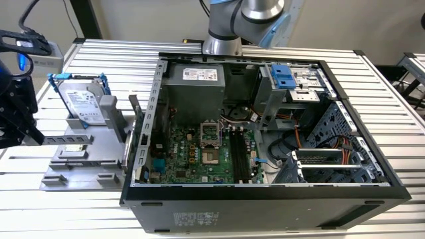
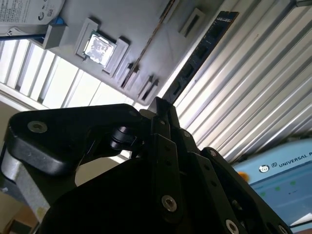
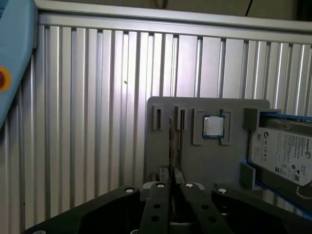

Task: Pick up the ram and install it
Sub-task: 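Pick up the ram and move it above insertion slot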

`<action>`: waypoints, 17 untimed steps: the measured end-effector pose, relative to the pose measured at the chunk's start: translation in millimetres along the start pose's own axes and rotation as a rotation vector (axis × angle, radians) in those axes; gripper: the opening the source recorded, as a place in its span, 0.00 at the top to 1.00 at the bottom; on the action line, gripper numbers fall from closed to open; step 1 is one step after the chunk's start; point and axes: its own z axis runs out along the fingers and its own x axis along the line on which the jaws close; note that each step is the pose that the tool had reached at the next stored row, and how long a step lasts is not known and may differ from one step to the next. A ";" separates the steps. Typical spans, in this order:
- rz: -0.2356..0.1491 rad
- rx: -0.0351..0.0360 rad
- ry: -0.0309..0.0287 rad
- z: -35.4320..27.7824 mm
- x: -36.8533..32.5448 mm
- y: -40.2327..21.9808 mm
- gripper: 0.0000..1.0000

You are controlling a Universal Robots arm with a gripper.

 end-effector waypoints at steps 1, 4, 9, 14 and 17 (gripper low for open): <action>0.000 0.0000 0.0000 -1.0 -0.1 0.0 1.00; 0.000 0.0000 0.0000 -4.4 -0.3 0.1 1.00; 0.000 0.0000 0.0000 -10.6 -0.9 0.1 1.00; 0.000 -0.0001 0.0001 -16.2 -1.3 0.2 1.00; 0.000 0.0001 0.0000 -20.5 -1.7 0.2 1.00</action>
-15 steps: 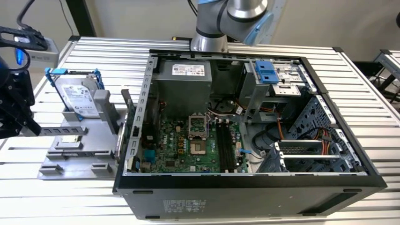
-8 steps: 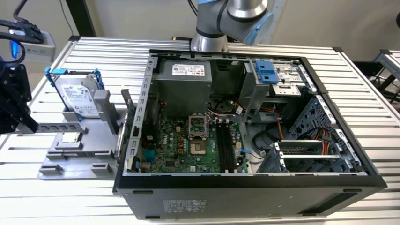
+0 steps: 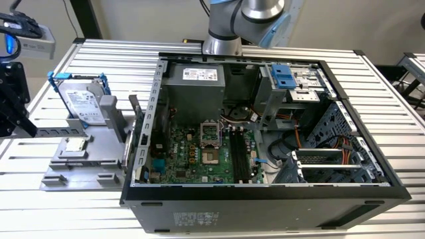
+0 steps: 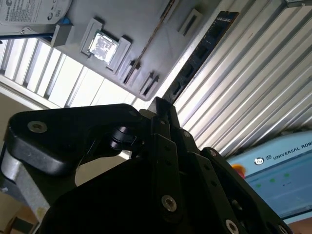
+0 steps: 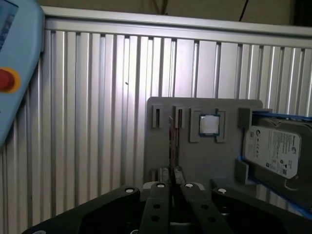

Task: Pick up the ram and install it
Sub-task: 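Pick up the ram and move it above insertion slot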

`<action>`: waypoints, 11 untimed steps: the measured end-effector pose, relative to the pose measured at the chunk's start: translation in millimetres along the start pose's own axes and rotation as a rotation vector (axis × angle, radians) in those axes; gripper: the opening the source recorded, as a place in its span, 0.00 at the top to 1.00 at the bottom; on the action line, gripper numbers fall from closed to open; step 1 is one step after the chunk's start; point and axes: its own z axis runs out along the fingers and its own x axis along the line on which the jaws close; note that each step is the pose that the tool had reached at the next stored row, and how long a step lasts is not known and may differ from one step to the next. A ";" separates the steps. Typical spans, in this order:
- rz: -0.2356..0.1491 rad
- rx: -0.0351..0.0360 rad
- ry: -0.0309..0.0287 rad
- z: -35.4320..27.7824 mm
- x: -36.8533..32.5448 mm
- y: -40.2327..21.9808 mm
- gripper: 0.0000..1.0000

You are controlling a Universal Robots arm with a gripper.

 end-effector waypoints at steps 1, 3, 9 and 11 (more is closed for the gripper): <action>0.000 -0.0001 0.0000 -1.7 -0.1 0.0 1.00; 0.000 0.0000 0.0000 -5.1 -0.4 0.1 1.00; 0.000 0.0000 0.0000 -14.0 -1.1 0.1 1.00; 0.000 0.0000 0.0000 -17.1 -1.3 0.1 1.00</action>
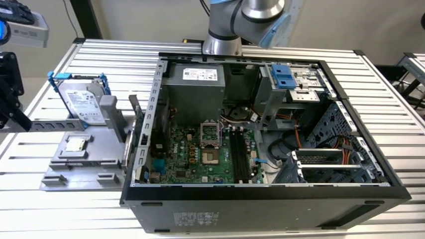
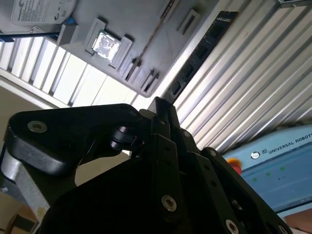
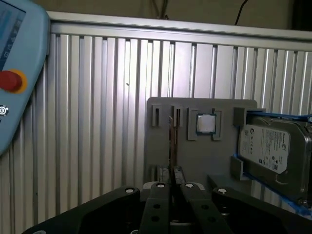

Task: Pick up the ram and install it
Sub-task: 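Pick up the ram and move it above insertion slot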

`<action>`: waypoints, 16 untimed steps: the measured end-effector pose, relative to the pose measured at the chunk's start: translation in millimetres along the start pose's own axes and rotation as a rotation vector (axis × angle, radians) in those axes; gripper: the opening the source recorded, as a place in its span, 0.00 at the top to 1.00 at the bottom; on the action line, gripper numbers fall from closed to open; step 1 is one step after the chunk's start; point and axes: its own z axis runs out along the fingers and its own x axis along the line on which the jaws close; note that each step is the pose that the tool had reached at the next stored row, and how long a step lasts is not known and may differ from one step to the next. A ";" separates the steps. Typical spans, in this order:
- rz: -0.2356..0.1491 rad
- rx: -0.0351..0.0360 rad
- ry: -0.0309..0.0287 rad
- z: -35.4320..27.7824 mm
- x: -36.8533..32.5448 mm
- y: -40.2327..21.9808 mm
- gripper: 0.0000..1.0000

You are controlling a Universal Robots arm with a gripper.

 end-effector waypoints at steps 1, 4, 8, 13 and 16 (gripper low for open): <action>0.000 0.0000 0.0000 -2.0 -0.2 0.0 1.00; 0.000 -0.0001 0.0001 -7.8 -0.6 0.1 1.00; 0.000 0.0001 -0.0001 -11.3 -0.9 0.1 1.00; 0.000 0.0000 0.0000 -11.7 -0.9 0.1 1.00; 0.000 -0.0002 0.0002 -11.9 -0.9 0.2 1.00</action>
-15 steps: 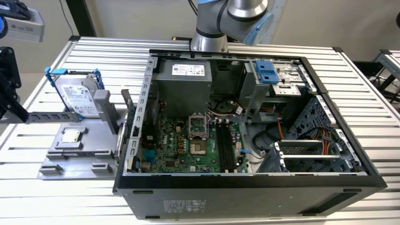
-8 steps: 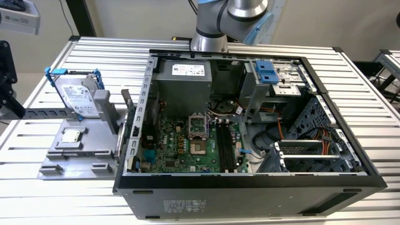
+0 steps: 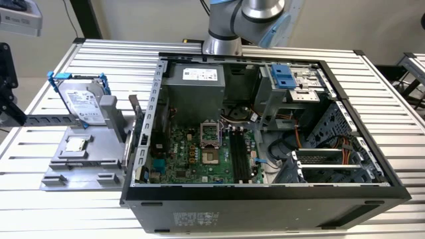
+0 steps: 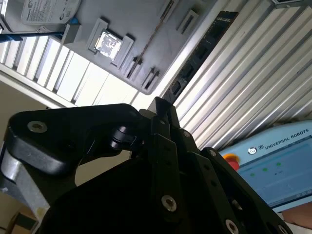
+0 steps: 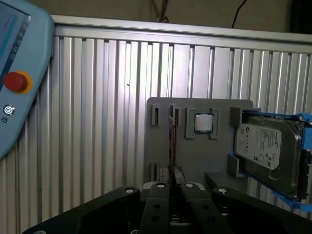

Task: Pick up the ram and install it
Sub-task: 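Pick up the ram and move it above insertion slot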

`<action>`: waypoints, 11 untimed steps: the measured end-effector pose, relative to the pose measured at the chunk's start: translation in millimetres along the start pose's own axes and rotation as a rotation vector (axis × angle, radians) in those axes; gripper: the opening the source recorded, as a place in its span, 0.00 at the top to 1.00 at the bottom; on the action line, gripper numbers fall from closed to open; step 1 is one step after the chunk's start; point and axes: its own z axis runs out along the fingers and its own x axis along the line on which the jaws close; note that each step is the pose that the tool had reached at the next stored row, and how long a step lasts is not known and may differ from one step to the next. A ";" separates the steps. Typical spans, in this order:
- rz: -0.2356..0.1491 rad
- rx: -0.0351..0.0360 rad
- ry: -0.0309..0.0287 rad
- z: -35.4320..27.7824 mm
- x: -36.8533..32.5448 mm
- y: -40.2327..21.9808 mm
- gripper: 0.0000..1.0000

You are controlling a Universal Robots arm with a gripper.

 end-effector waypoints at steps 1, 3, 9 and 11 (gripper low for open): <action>0.000 0.0000 0.0001 -0.1 0.0 0.1 1.00; 0.000 0.0001 0.0000 0.0 0.0 0.0 1.00; 0.000 0.0003 -0.0002 0.2 -0.2 -0.8 1.00; 0.000 0.0003 -0.0002 0.1 -0.1 -3.2 1.00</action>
